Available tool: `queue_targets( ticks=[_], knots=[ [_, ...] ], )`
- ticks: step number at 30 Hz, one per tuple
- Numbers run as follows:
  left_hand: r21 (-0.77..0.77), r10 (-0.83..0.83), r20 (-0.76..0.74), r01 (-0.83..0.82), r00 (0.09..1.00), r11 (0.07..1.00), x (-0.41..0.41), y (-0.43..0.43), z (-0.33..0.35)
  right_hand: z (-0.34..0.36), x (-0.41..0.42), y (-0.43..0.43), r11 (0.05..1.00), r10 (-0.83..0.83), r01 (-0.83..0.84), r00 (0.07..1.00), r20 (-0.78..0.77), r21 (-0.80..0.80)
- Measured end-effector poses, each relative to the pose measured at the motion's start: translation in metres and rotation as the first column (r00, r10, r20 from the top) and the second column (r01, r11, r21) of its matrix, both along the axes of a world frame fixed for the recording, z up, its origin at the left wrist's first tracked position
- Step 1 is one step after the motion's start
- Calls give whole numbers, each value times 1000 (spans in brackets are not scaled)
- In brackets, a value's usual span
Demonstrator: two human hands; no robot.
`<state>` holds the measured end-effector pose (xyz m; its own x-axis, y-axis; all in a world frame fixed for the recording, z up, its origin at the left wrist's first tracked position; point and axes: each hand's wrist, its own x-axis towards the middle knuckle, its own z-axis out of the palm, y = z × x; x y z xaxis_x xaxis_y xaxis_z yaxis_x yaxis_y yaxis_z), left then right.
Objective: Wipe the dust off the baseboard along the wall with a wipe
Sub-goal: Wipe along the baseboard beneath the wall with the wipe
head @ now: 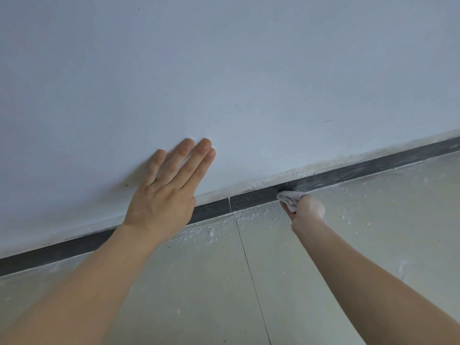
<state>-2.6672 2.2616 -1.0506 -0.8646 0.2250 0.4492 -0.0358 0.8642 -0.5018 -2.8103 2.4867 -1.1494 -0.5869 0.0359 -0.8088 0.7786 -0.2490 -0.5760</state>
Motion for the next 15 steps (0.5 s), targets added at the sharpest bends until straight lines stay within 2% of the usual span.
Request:
queue_targets(
  ticks=[1,3,8,11,15],
  knots=[
    [-1,1,-4,-1,1000,1000,0,0,0,2,3,-3,996,74,-75,997,13,56],
    [0,7,1,-7,1000,1000,-1,2,0,5,24,-17,996,70,-72,997,36,48],
    [21,31,20,-32,999,999,-1,5,0,6,96,-82,946,279,-243,947,157,-217],
    [45,14,25,-15,1000,999,0,5,-1,10,98,-103,934,282,-224,941,189,-279],
    [50,0,36,-1,999,999,1,5,2,12,66,-89,955,226,-184,960,168,-233]
  ],
)
